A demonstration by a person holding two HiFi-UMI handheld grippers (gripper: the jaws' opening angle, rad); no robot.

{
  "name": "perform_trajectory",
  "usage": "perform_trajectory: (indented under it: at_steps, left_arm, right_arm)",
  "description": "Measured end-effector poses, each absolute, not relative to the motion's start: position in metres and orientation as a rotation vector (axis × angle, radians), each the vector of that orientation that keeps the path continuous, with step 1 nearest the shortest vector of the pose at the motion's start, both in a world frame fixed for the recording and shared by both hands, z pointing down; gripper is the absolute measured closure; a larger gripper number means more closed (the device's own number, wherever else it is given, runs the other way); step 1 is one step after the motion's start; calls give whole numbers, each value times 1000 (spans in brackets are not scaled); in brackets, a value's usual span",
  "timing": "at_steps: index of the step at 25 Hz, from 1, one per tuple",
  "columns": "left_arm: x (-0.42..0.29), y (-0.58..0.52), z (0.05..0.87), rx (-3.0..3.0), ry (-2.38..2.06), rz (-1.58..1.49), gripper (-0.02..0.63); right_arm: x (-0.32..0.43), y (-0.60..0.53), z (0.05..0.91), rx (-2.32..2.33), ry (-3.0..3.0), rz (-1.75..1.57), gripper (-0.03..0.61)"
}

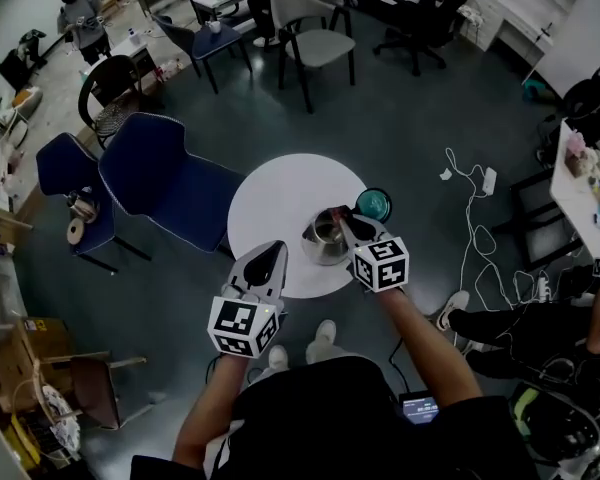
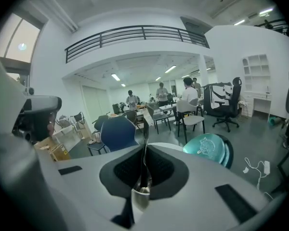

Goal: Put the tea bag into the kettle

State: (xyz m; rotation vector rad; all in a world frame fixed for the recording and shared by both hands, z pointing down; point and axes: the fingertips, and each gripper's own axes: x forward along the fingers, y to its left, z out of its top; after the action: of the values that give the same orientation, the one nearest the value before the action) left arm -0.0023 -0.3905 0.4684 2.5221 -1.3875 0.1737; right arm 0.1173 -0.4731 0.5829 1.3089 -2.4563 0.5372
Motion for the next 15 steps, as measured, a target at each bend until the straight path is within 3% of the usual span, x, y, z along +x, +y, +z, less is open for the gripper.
perform_trajectory:
  at_steps: [15]
  left_arm:
    - [-16,-395,482,2485,-1414,194,598]
  right_arm:
    - [93,-480,634,1190,-2307,541,557]
